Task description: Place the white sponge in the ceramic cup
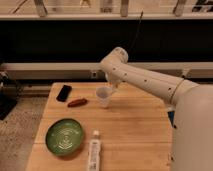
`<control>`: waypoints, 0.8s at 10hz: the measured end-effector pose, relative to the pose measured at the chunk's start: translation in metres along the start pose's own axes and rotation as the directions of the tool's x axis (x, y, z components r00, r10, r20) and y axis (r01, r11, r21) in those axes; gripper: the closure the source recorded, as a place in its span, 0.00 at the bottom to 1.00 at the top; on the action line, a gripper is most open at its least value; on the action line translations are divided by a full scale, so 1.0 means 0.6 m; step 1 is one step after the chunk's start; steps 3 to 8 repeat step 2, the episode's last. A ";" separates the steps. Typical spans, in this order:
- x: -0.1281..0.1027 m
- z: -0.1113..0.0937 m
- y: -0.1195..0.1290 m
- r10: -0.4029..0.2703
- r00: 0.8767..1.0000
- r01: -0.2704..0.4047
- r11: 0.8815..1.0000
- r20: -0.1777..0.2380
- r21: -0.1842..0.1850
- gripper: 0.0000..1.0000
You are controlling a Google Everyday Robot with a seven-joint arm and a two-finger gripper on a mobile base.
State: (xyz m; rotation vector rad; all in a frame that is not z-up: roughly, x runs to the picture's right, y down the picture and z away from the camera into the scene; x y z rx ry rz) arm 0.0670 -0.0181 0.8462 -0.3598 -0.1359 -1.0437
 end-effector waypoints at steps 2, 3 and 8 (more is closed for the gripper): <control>0.000 0.000 0.001 -0.002 1.000 0.002 1.000 0.000 0.002 0.96; 0.000 0.000 0.001 -0.002 1.000 0.002 1.000 0.000 0.002 0.96; 0.000 0.000 0.001 -0.002 1.000 0.002 1.000 0.000 0.002 0.96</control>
